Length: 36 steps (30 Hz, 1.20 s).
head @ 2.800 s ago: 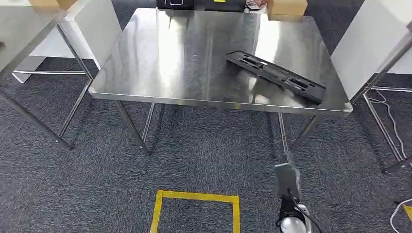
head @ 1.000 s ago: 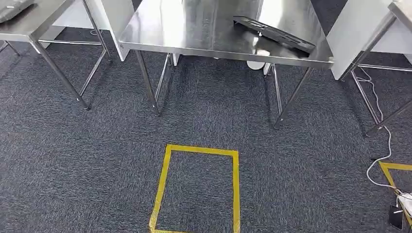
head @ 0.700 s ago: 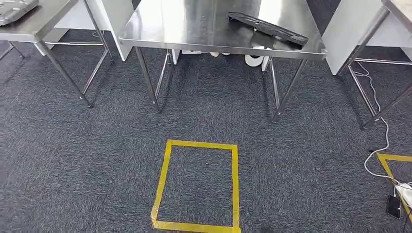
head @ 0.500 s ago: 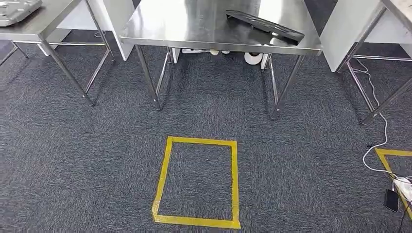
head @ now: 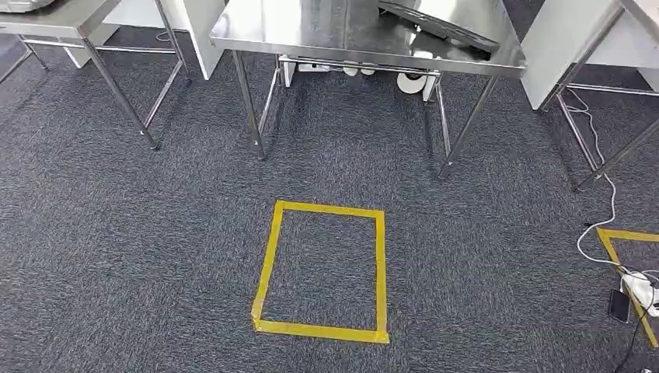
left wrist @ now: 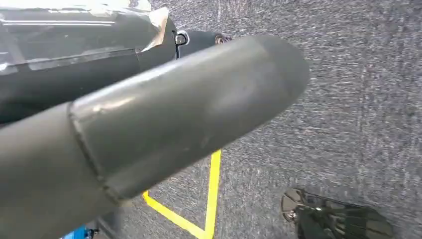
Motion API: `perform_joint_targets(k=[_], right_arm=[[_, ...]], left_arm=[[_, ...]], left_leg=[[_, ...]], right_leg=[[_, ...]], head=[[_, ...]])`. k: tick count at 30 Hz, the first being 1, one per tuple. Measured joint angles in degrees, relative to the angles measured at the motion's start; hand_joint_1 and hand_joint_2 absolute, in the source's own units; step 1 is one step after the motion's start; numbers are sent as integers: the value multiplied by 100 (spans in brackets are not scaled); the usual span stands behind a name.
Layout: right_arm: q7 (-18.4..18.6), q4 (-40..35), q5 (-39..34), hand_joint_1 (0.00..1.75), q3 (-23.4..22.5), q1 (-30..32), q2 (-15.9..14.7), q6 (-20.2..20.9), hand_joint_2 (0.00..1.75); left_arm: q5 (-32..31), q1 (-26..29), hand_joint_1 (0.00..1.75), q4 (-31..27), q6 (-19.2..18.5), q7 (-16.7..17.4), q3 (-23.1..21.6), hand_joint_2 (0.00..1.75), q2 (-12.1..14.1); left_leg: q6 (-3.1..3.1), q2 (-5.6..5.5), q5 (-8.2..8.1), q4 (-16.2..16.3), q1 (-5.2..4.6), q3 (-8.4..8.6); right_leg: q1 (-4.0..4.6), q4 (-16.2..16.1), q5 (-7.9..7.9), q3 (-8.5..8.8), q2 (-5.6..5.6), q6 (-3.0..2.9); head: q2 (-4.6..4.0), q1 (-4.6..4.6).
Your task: Take the parts from the cabinet and place them on the table.
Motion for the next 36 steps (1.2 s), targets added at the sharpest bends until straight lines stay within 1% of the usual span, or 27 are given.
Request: perform_joint_targets(k=[2, 3, 5, 6, 8, 9, 10, 12, 13, 14, 15, 16, 18, 19, 20, 21, 24, 25, 26, 27, 29, 30, 31, 32, 34, 35, 36], right_arm=[[-18, 0, 9, 0, 0, -2, 0, 0, 0], [-31, 0, 15, 0, 0, -8, 0, 0, 0], [-37, -4, 37, 0, 0, -40, 4, 0, 0], [-44, -4, 52, 0, 0, -55, 4, 4, 0], [-44, -4, 87, 0, 0, -62, 9, 15, 0], [-39, -2, 96, 0, 0, -52, 18, 20, 0], [-35, 2, 98, 0, 0, -53, 33, 22, 0], [-33, 2, 96, 0, 0, -43, 61, 22, 0], [-33, 2, 87, 0, 0, -40, 68, 22, 0], [-33, 2, 77, 0, -2, -35, 66, 20, 0], [-33, 2, 68, 0, -2, -35, 61, 20, 0], [-33, 2, 46, 0, -6, -32, 57, 13, 0], [-33, 2, 20, 0, -15, -20, 61, -2, 0], [-33, 2, 11, 0, -20, -24, 61, -13, 0], [-33, 2, 2, 0, -26, -12, 61, -26, 0], [-35, 2, 0, 0, -31, -10, 61, -44, 0], [-44, 2, 0, 0, -57, -5, 63, -72, 0], [-44, 4, 0, 0, -63, 11, 57, -74, 0], [-44, 7, 0, 0, -68, 29, 57, -74, 0], [-44, 7, 4, 0, -70, 35, 59, -74, 0], [-44, 7, 17, 0, -72, 37, 57, -74, 0], [-44, 7, 17, 0, -74, 43, 57, -74, 0], [-44, 7, 17, 0, -76, 50, 57, -74, 0], [-44, 7, 17, 0, -81, 56, 52, -74, 0], [-44, 7, 20, 0, -98, 43, 39, -74, 0], [-44, 7, 28, 0, -99, 27, 39, -74, 0], [-46, 7, 33, 0, -101, 31, 55, -74, 0]], left_arm=[[13, -1, 0, 0, 0, -2, 0, 0, -2], [31, -1, 0, 0, -2, -9, 0, 0, -7], [42, -3, 0, 0, -4, -37, 0, 0, -15], [42, -4, 0, 0, -7, -76, 0, 0, -20], [42, -5, 0, 0, -7, -153, 0, 0, -24], [42, 17, 0, 0, -7, -175, 0, 0, -20], [39, 21, 0, 0, -7, -201, 0, 0, -11], [17, 30, 0, 0, -35, -223, 0, 0, -2], [-7, 28, 0, 0, -46, -230, 0, 0, 0], [-22, 23, 0, 0, -59, -243, -2, 0, 2], [-44, 20, 0, 0, -59, -245, -4, 0, 4], [-72, 20, 0, 0, -59, -245, -7, 0, 9], [-89, 19, 0, 0, -46, -234, -11, 0, 18], [-122, 10, 0, 0, -22, -227, -22, 0, 20], [-142, -5, 0, 0, 9, -229, -37, 0, 18], [-186, -12, 0, -2, 48, -240, -46, 0, 17], [-210, -3, 0, 0, 90, -240, -74, 0, 18], [-201, -2, 0, 0, 92, -240, -76, 0, 4], [-197, -2, 0, 0, 90, -240, -76, 0, 9], [-186, -3, 0, 0, 87, -243, -77, 0, 9], [-179, 8, 0, 0, 70, -256, -76, 0, 2], [-177, 10, 0, 0, 66, -258, -76, 0, 0], [-173, 10, 0, 0, 63, -260, -76, 0, 0], [-175, 11, 0, 0, 63, -260, -76, 0, 0], [-173, 11, 0, 0, 61, -262, -77, 0, -6], [-173, 10, 0, 0, 61, -267, -79, 0, -5], [-173, 9, 0, 0, 61, -271, -79, 0, -7]], left_leg=[[-20, 14, 131, 1, -9, -147], [-41, 12, 208, 1, -11, -221], [-108, 7, 322, 17, -33, -288], [-140, 23, 408, -10, -28, -288], [-202, 28, 551, -82, -6, -284], [-249, 15, 605, -103, -17, -320], [-275, 8, 427, -52, 23, -374], [-330, -5, -454, 552, 31, -517], [-357, -23, -756, 961, 31, -575], [-382, -22, -915, 1425, 35, -627], [-392, -22, -834, 1721, 42, -621], [-400, -21, -618, 1786, 53, -525], [-402, -20, -206, 1288, 75, 5], [-393, -23, -270, 764, 83, 421], [-383, -43, -571, 274, 68, 753], [-306, -61, -723, -40, 47, 884], [-128, -42, -619, -47, -9, 791], [-52, 13, -536, -85, 30, 709], [10, 7, -484, -85, 26, 648], [29, 9, -431, -84, 24, 572], [20, 31, -332, -77, 12, 423], [10, 41, -278, -73, 12, 361], [-2, 44, -233, -71, 12, 305], [-19, 42, -193, -70, 12, 269], [-68, 37, -139, -60, 14, 284], [-117, 42, -108, -53, -14, 257], [-150, 44, -87, -53, -20, 256]], right_leg=[[4, -366, 425, 392, 1, 126], [2, -862, 571, 753, 1, 131], [51, -2059, 340, 1540, 4, -11], [76, -2195, 287, 1534, 22, -51], [116, -2131, 364, 1447, 31, -101], [59, -2155, 456, 1391, 27, -168], [-18, -2153, 532, 1329, 12, -224], [8, -2149, 684, 1169, -17, -329], [22, -2146, 750, 1090, -24, -337], [29, -2124, 831, 988, -37, -339], [33, -2080, 894, 899, -47, -331], [32, -2024, 937, 780, -49, -313], [19, -1864, 1016, 517, -47, -264], [21, -1786, 1026, 433, -38, -244], [43, -1732, 1046, 348, -37, -212], [60, -1704, 1070, 331, -46, -176], [71, -1733, 1228, 295, -49, -49], [30, -1647, 1169, 204, -39, -38], [38, -1448, 960, 95, -16, -70], [27, -996, 661, -72, -3, -115], [16, -157, 236, -329, 1, -121], [14, 30, 150, -324, 1, -88], [8, -98, 178, -168, 1, -52], [-1, -504, 291, 161, 1, 2], [-29, -1710, 585, 973, 0, 75], [-15, -1985, 525, 1076, 16, 13], [41, -1994, 599, 1040, 21, -21]], head=[[0, 0], [0, -4], [0, 2], [0, -26], [0, 2], [0, 4], [0, -9], [0, -18], [0, -11], [0, -15], [0, -13], [0, -20], [0, -17], [0, -24], [0, -28], [0, 0], [0, -2], [-2, -22], [0, -6], [0, 26], [0, 26], [0, 31], [0, 26], [0, 31], [0, 33], [0, 20], [0, 20]])
